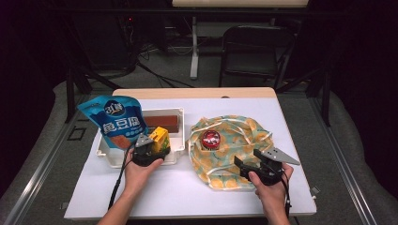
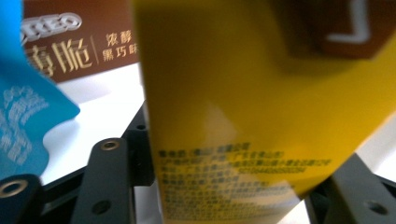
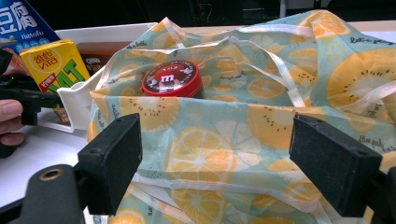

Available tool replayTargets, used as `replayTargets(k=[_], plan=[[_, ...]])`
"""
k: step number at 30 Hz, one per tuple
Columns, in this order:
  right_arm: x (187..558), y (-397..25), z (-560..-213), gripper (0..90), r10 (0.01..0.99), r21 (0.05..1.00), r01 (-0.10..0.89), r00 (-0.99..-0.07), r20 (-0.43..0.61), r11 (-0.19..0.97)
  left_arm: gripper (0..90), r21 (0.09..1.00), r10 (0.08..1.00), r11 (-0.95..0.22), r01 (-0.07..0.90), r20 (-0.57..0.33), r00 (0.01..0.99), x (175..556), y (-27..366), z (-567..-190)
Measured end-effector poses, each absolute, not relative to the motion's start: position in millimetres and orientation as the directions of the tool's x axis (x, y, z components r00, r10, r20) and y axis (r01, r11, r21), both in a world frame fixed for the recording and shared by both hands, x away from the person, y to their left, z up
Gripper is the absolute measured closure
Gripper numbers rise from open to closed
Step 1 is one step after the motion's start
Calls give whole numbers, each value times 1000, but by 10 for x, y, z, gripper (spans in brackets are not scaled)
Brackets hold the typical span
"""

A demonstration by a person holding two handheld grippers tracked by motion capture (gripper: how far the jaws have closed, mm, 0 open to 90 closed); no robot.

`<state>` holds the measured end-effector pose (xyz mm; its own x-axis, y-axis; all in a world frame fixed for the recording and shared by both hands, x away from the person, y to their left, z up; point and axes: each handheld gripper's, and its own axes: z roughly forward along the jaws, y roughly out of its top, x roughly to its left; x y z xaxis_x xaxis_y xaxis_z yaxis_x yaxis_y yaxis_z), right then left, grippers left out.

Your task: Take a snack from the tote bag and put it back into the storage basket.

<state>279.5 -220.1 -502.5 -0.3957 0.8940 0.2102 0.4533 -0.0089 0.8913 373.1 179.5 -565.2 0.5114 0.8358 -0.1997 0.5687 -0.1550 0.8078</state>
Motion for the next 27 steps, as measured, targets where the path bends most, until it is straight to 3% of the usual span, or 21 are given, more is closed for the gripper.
replayTargets(k=[2,5,10,12,15,21,27], plan=[[2801,-2207,-5028,166,894,891,454,-397,210,-8,237,807,837,-152,571,-202,508,3707,1812,-5641],[2808,-2209,-5033,167,893,890,455,-397,211,-8,158,813,838,-128,568,-217,500,3642,1860,-5588],[2814,-2220,-5027,165,892,891,453,-403,207,-2,167,832,856,-110,544,-199,477,3416,2020,-5462],[2818,-2229,-5024,165,893,891,453,-399,209,-6,245,829,851,-105,549,-211,481,3352,2080,-5436],[2828,-2232,-5023,167,893,892,451,-397,212,-11,491,840,826,-84,536,-242,510,3247,2130,-5436],[2838,-2234,-5030,167,897,891,453,-390,208,-10,876,823,837,-57,564,-269,477,3191,2118,-5441],[2839,-2232,-5038,170,895,891,454,-392,214,-14,900,804,863,-44,593,-269,428,3313,2066,-5464]])
